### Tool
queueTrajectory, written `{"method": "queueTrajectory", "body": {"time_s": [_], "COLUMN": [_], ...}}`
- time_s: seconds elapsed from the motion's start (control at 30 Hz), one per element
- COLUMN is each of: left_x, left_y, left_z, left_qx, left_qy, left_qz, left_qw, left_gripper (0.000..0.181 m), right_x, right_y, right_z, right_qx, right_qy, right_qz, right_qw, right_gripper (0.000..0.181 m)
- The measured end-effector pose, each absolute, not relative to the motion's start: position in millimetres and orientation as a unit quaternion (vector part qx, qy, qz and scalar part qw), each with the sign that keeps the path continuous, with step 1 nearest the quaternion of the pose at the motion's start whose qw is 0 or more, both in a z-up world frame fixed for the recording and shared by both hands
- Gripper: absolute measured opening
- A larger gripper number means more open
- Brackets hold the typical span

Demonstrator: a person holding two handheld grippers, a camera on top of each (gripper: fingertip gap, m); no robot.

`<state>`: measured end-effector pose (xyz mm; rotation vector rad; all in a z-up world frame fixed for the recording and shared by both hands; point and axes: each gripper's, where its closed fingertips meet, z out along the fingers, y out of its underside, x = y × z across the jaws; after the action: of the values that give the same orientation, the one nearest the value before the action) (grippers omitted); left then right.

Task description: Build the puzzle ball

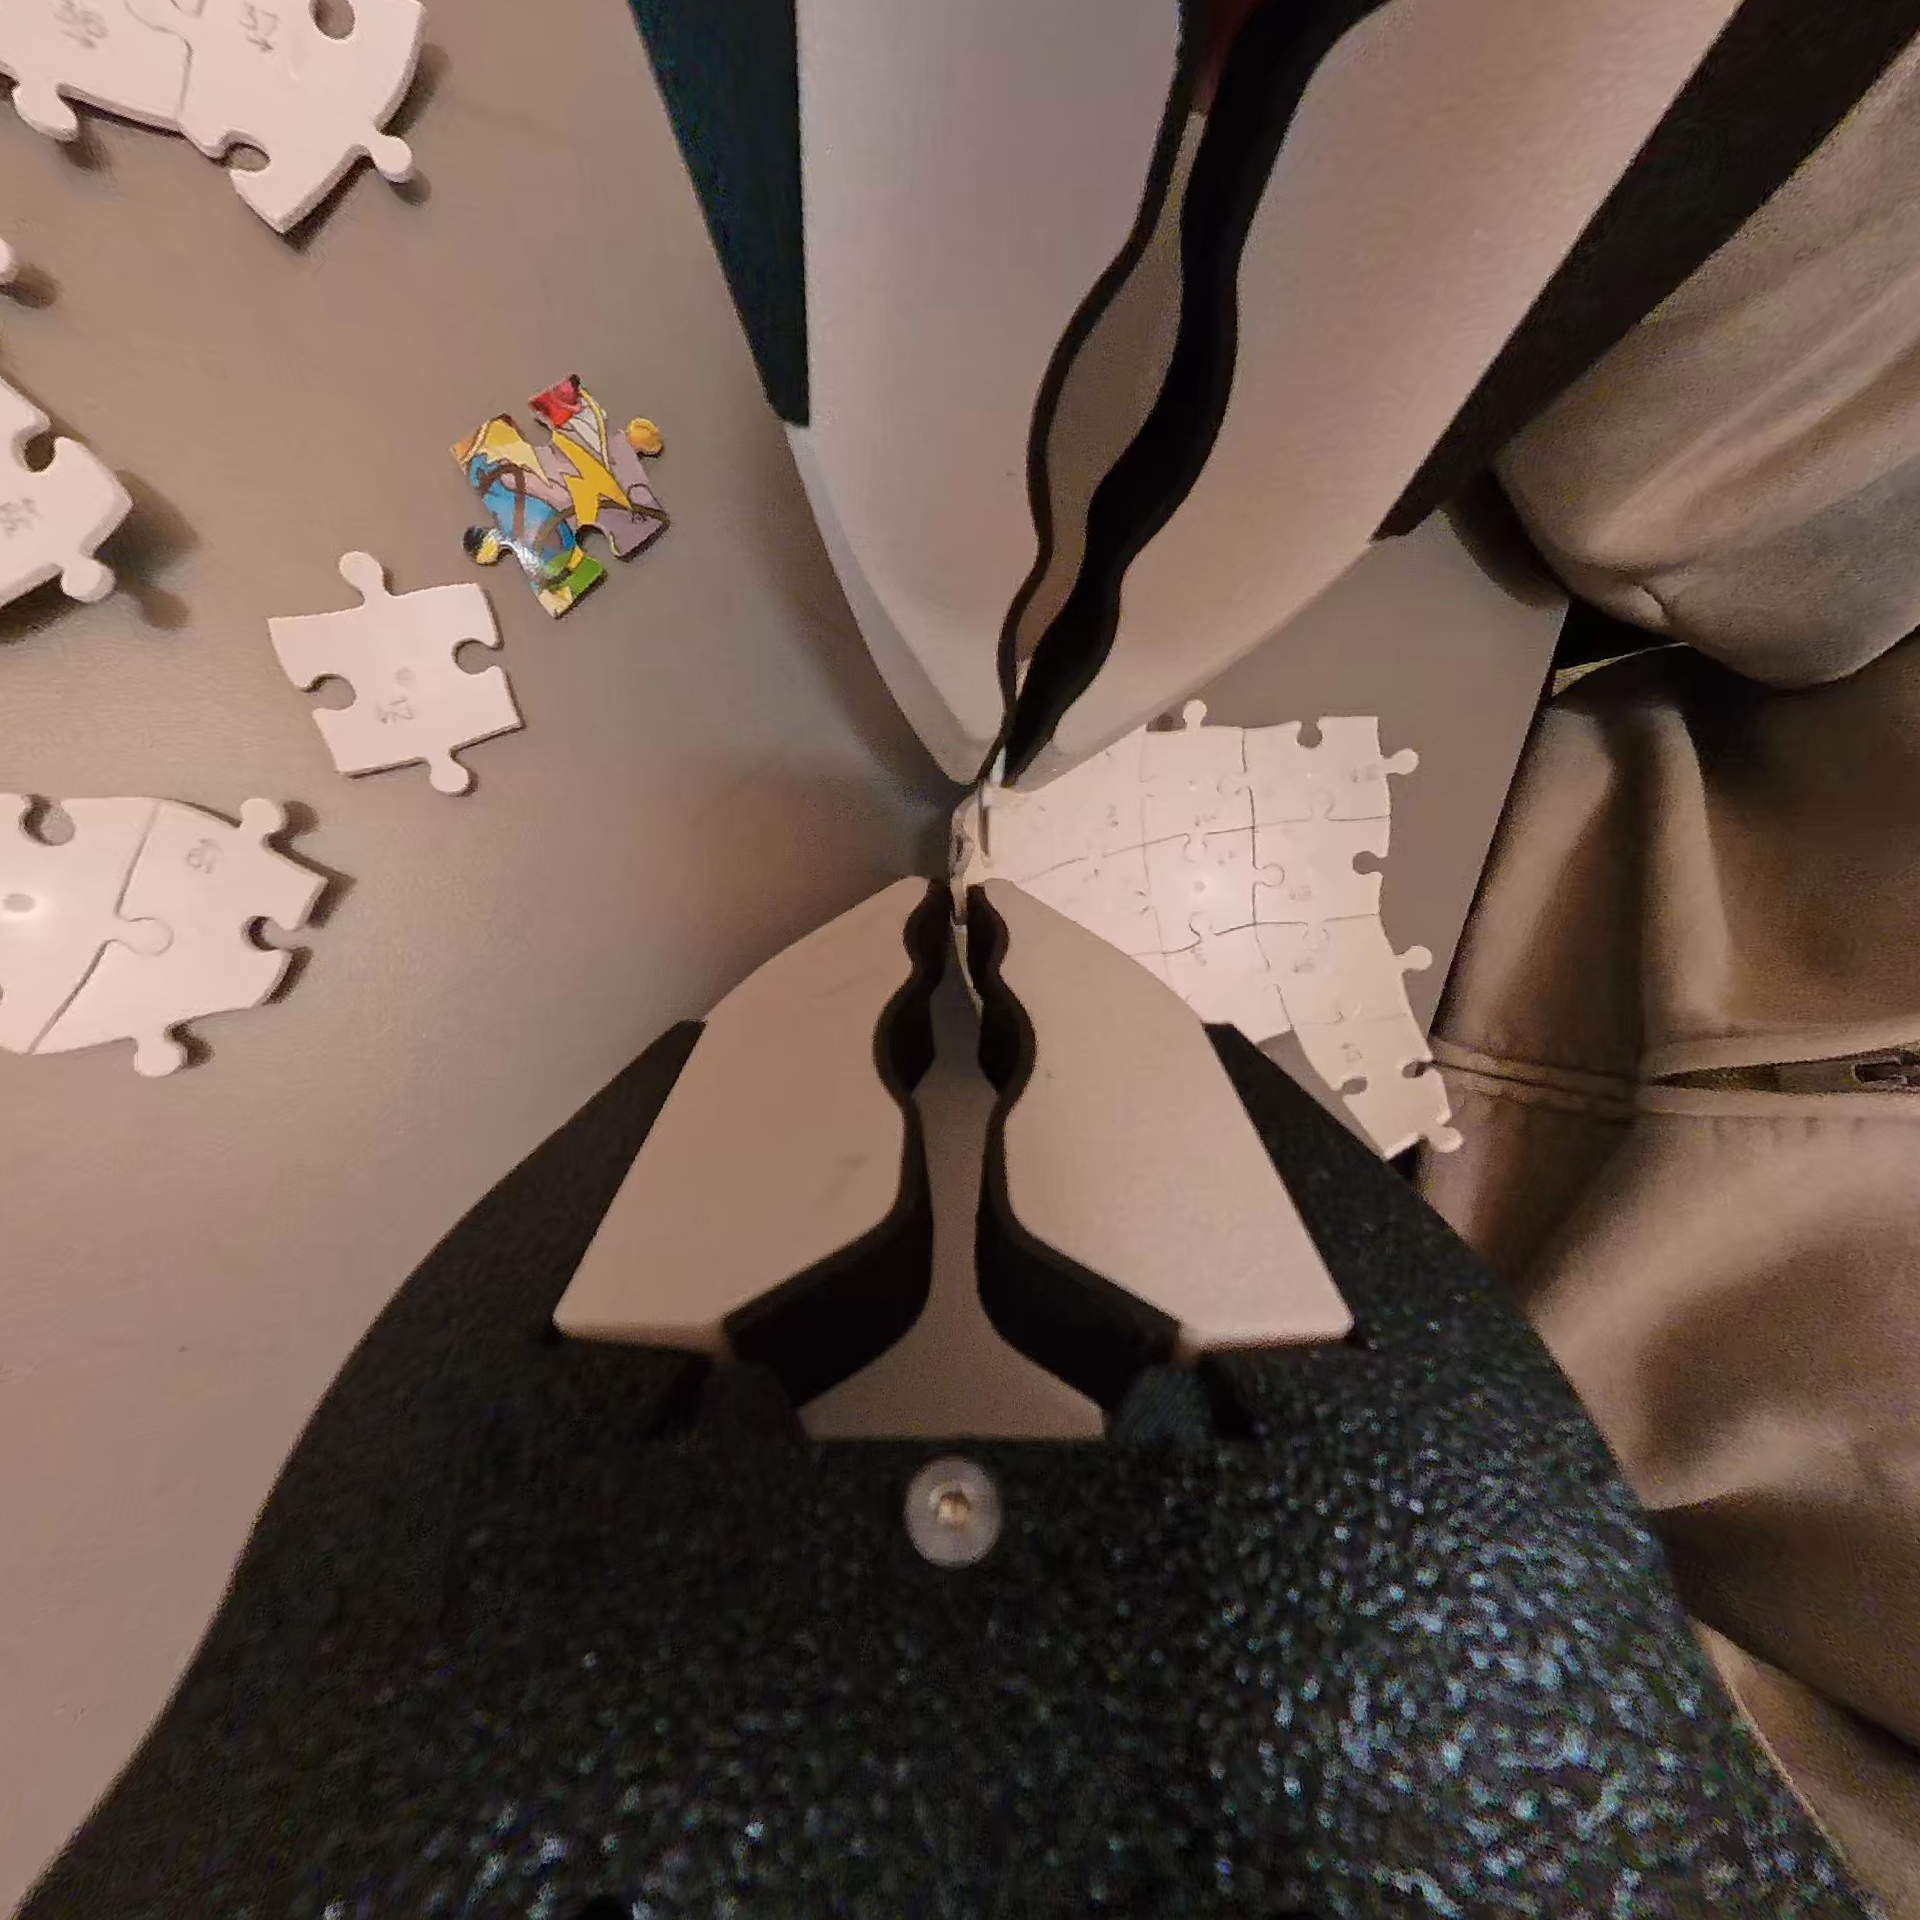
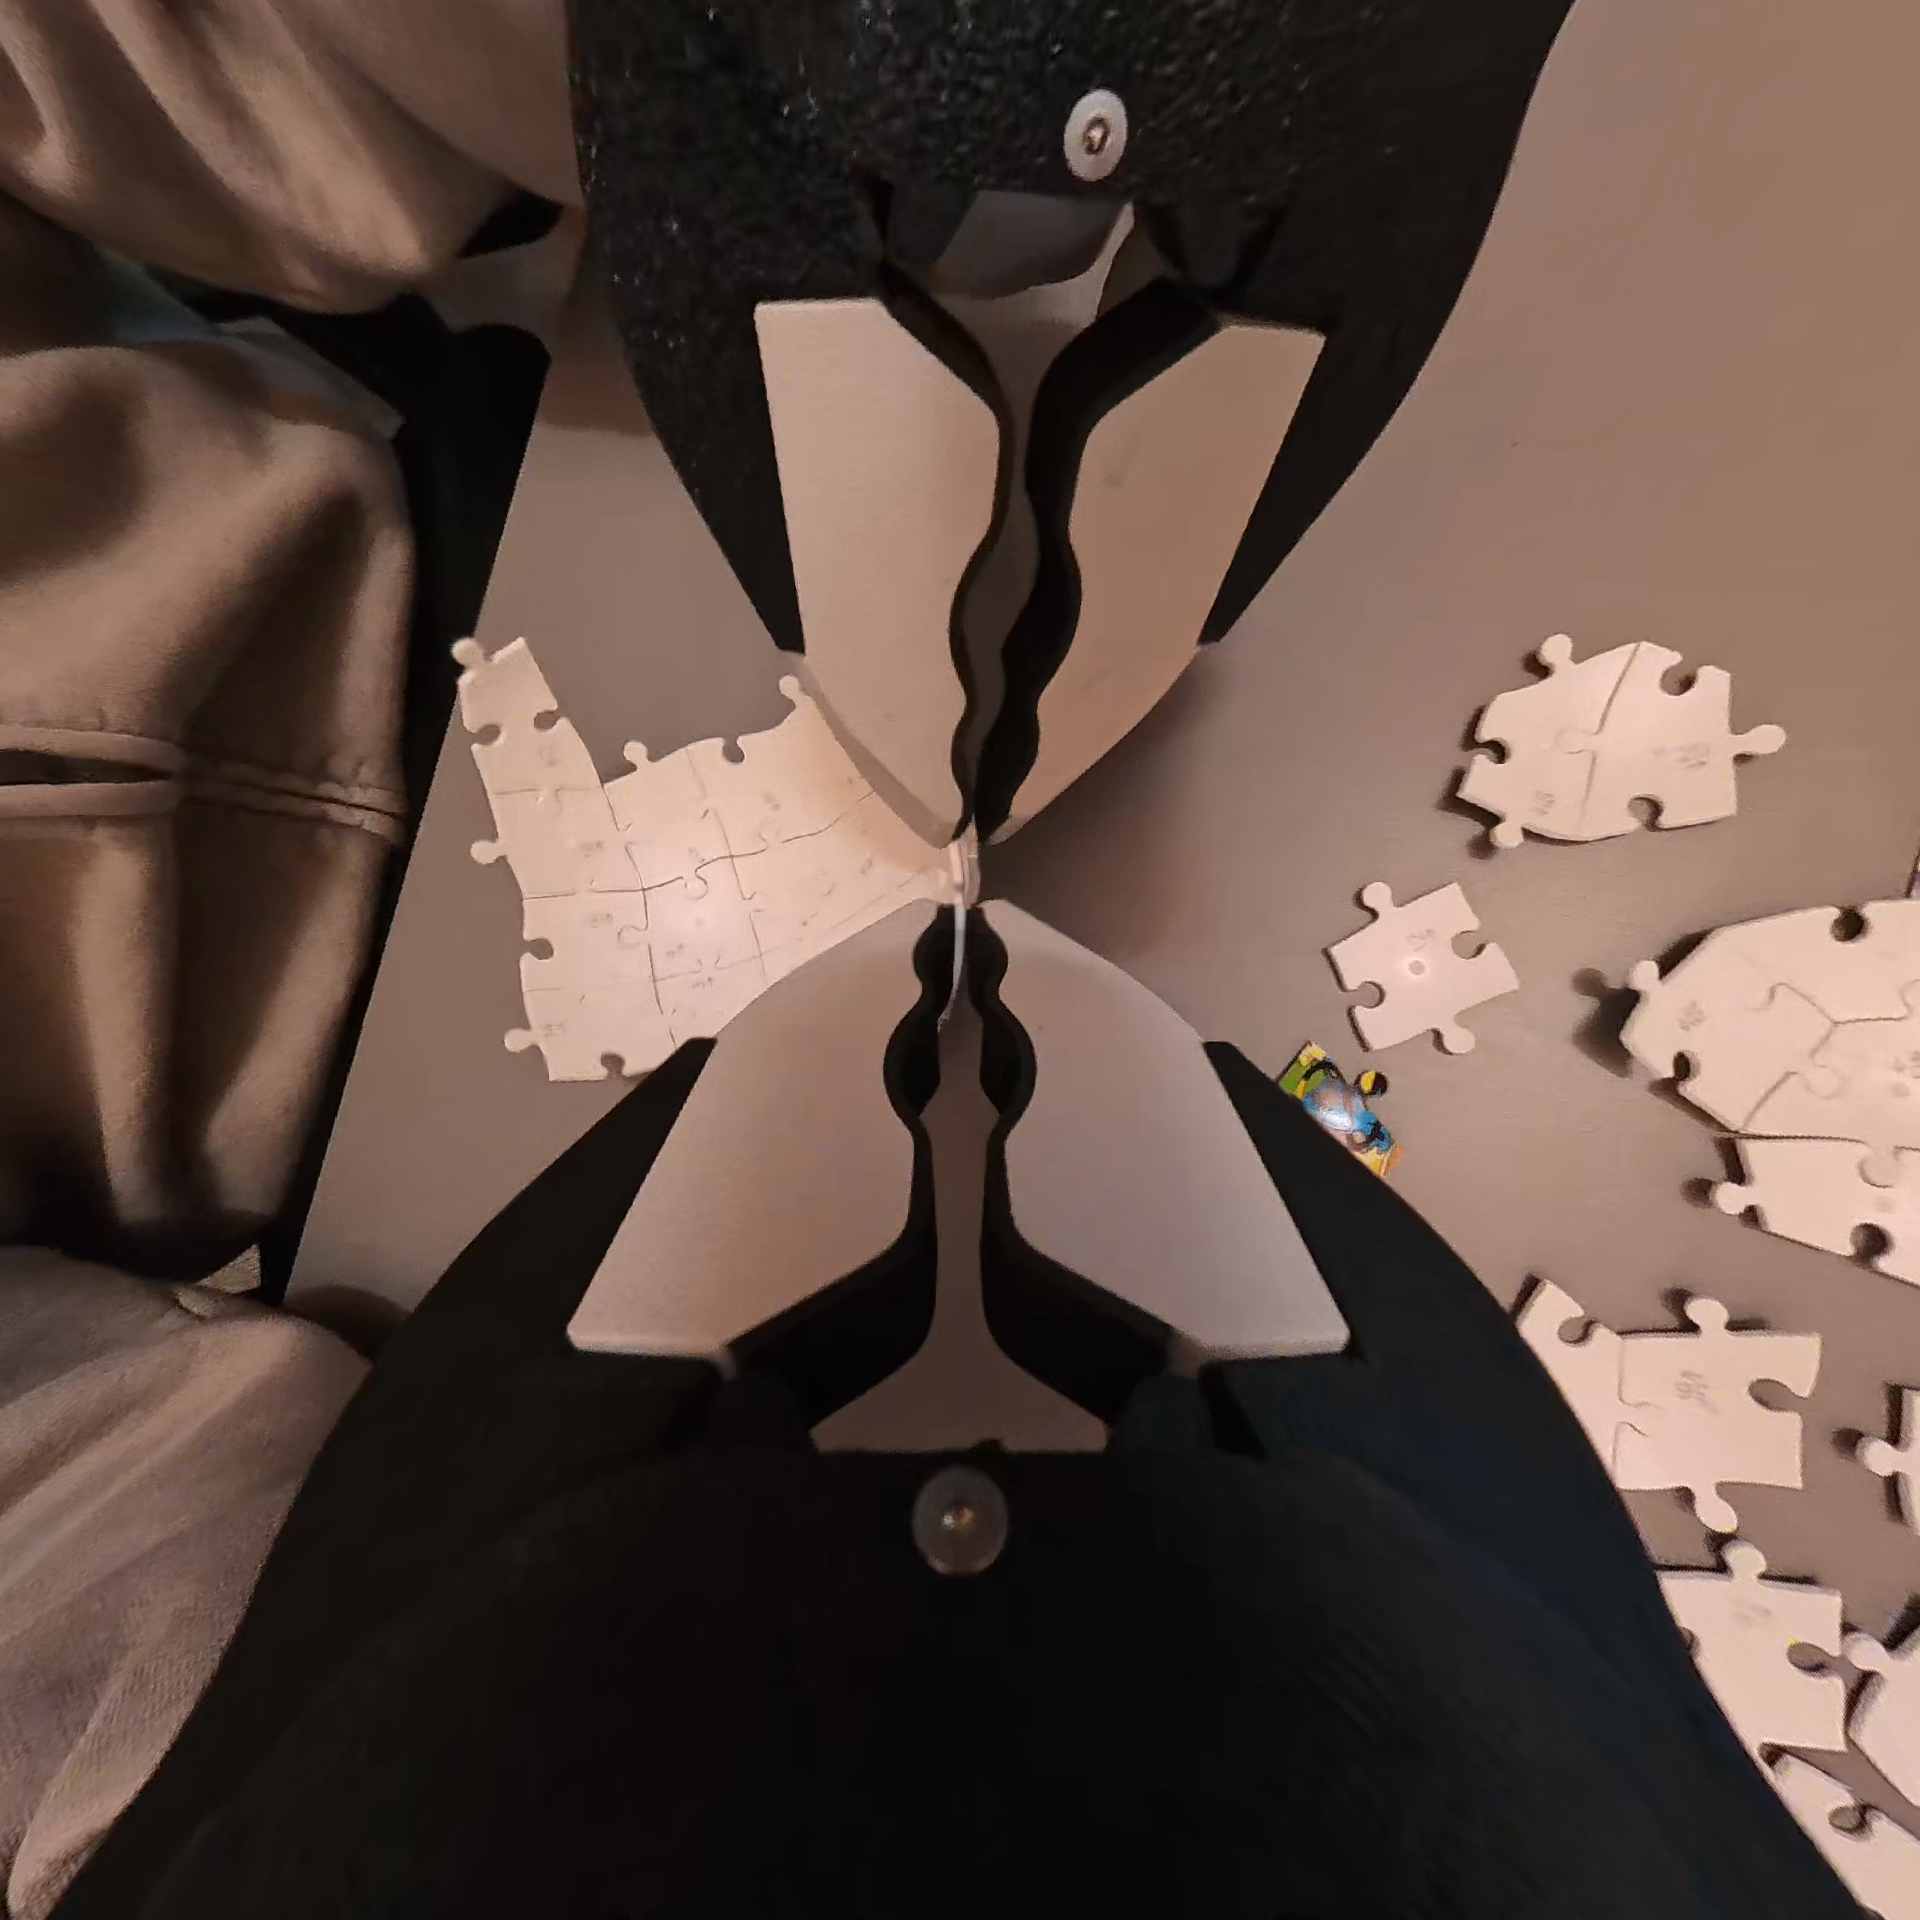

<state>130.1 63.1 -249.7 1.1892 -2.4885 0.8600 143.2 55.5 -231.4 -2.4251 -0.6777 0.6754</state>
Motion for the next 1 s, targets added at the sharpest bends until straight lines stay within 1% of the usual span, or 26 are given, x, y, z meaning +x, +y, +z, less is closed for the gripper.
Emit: {"method": "queueTrajectory", "body": {"time_s": [0.47, 0.8, 1.0], "left_x": [131.9, 133.9, 138.1], "left_y": [64.3, 61.4, 57.8], "left_z": [-251.5, -248.9, -251.8], "left_qx": [0.415, 0.417, 0.422], "left_qy": [-0.85, -0.846, -0.848], "left_qz": [0.298, 0.305, 0.295], "left_qw": [0.128, 0.13, 0.123], "left_gripper": [0.003, 0.012, 0.011], "right_x": [149.1, 148.3, 150.2], "right_y": [56.5, 59.5, 59.6], "right_z": [-236.5, -237.3, -237.5], "right_qx": [-0.907, -0.909, -0.91], "right_qy": [-0.237, -0.239, -0.236], "right_qz": [0.235, 0.227, 0.225], "right_qw": [0.257, 0.256, 0.258], "right_gripper": [0.003, 0.003, 0.003]}}
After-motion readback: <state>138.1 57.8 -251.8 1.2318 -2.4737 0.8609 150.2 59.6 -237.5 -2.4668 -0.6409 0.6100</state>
